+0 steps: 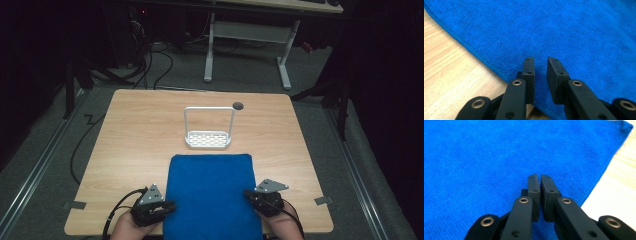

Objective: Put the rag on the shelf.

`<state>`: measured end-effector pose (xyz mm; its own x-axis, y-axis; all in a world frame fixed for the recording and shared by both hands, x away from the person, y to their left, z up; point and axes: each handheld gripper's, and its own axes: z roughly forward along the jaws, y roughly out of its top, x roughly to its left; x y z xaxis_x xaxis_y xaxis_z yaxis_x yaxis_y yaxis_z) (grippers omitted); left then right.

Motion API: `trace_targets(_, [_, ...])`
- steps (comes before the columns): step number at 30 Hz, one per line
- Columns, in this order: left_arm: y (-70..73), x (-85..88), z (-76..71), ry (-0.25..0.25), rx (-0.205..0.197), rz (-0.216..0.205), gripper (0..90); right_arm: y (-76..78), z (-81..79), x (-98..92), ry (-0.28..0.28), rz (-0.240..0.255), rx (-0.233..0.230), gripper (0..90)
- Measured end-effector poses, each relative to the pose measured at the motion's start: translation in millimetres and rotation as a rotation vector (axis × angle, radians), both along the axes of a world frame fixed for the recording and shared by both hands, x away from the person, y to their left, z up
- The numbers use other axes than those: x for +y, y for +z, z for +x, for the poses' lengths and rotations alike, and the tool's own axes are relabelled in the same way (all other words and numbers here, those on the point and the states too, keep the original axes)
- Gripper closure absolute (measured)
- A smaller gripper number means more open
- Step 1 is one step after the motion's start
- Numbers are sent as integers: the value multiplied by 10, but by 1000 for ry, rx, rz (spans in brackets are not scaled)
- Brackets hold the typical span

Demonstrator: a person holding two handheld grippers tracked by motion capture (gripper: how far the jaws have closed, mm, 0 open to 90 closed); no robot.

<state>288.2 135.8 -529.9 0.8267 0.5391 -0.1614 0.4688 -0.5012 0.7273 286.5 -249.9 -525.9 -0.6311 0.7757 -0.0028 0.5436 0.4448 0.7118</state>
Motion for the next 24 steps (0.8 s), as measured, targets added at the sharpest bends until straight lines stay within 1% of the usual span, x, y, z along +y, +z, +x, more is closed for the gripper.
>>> trace_targets(2, [5, 26, -29, -2, -2, 7, 774, 2, -6, 16, 9, -1, 4, 871])
trace_targets(5, [7, 53, -46, 0, 6, 5, 773, 4, -5, 37, 21, 1, 5, 865])
trace_targets(7, [7, 69, -45, 2, 13, 1, 770, 10, -4, 46, 25, 6, 11, 835])
trace_targets(9, [18, 85, -48, 7, 3, 0, 753, 31, 1, 46, 20, 18, -10, 812])
trace_targets(11, [37, 113, -39, 24, -8, -14, 740, 53, 7, 27, 9, 42, -34, 780])
trace_targets(12, [50, 141, -24, 41, -12, -34, 738, 59, 10, 17, 2, 48, -42, 768])
trace_targets(14, [67, 182, -1, 71, -18, -57, 733, 65, 15, -5, -16, 58, -57, 734])
trace_targets(15, [75, 204, 11, 84, -26, -61, 728, 59, 24, -17, -23, 59, -69, 722])
trace_targets(18, [78, 264, 53, 139, -46, -85, 704, 48, 38, -45, -44, 68, -74, 681])
trace_targets(19, [76, 292, 75, 164, -50, -100, 692, 45, 43, -52, -52, 69, -75, 673])
trace_targets(21, [74, 331, 119, 209, -60, -115, 671, 40, 58, -68, -66, 78, -78, 664])
trace_targets(24, [63, 374, 231, 269, -66, -122, 613, 43, 70, -87, -91, 87, -83, 663])
